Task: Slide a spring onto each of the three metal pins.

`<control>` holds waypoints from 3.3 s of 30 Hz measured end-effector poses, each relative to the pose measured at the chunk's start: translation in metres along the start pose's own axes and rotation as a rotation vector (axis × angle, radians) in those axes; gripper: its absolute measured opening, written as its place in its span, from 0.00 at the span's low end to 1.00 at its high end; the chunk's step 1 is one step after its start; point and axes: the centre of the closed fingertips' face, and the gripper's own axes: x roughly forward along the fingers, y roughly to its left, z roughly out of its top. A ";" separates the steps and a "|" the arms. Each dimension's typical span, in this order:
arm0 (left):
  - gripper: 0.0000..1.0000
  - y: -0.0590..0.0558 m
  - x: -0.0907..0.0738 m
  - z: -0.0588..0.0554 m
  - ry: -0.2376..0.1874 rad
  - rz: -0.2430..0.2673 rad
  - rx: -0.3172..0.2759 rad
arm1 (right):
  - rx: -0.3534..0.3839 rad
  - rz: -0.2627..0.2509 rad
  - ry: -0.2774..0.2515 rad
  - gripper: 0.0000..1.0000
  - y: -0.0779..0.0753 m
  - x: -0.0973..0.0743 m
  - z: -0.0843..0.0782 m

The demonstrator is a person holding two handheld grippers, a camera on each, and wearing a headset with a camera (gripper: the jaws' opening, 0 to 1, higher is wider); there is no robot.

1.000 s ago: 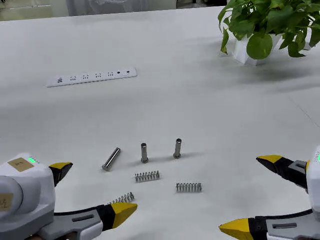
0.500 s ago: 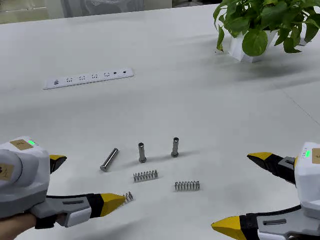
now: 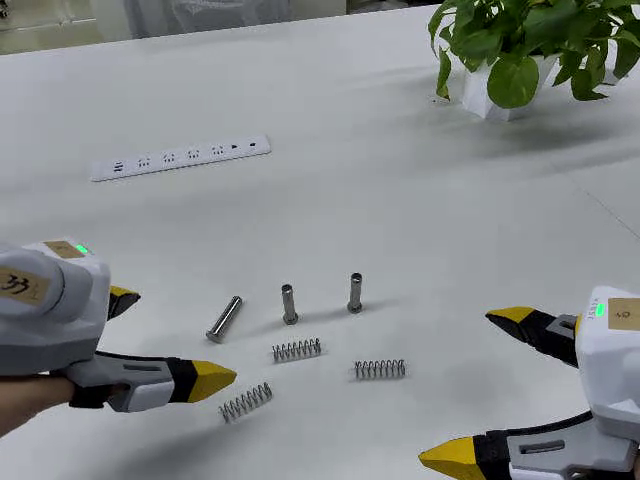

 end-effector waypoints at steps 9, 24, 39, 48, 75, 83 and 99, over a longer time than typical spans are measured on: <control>0.79 0.012 0.017 0.013 0.046 -0.008 0.019 | -0.002 0.000 -0.003 0.97 0.001 -0.002 -0.001; 0.43 0.014 0.057 0.017 0.123 -0.039 -0.076 | 0.006 -0.017 -0.009 0.97 -0.001 -0.008 -0.002; 0.19 0.014 0.079 0.004 0.214 -0.031 -0.170 | 0.005 -0.019 -0.010 0.96 -0.001 -0.011 -0.004; 0.14 0.015 0.085 0.007 0.238 -0.012 -0.174 | 0.005 -0.020 -0.008 0.96 0.000 -0.010 -0.005; 0.08 0.021 0.082 0.000 0.268 0.078 -0.082 | -0.017 -0.015 0.013 0.96 0.003 -0.007 -0.009; 0.08 0.021 0.081 0.001 0.217 0.070 -0.116 | -0.022 -0.006 0.020 0.96 0.005 -0.007 -0.010; 0.08 0.017 0.070 0.000 0.154 0.057 -0.155 | -0.023 -0.005 0.026 0.96 0.005 -0.007 -0.011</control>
